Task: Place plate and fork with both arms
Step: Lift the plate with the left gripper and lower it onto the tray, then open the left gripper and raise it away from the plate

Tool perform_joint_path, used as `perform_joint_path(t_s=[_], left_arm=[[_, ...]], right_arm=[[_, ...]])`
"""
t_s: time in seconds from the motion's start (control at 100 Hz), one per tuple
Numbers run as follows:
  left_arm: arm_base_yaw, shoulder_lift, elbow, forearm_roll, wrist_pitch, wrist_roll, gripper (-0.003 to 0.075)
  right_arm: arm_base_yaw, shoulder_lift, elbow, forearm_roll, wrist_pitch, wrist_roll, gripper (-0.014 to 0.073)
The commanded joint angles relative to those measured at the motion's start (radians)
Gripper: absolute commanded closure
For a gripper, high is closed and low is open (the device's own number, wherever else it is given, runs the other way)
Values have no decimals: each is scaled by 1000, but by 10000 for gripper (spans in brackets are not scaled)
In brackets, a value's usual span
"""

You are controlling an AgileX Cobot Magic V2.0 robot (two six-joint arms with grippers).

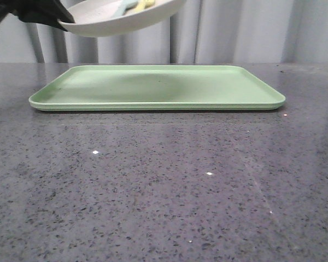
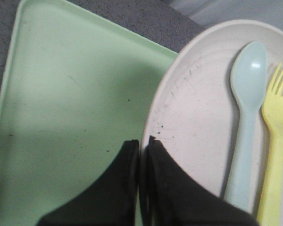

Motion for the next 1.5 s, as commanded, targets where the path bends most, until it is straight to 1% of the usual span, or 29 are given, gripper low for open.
perform_joint_path(t_s=[0.0,0.19,0.42,0.81,1.49], left_arm=[[-39,5,-61,16,-80,-84,741],[-84,98,-95,98,-94,-161,741],[-102,137,-95,208,-107,-246,741],[-102,150,-95,241,-105,-246,741],[-102,160,-93,241,-103,-246,740]], right_arm=[[2,9,-34,-5,-64,-4,120],[2,9,-34,-5,-63,-4,120],[2,9,-34,-5,-65,-4,120],[2,9,-34,-5,-65,-4,120],[2,9,-34,-5,-66,-4,120]])
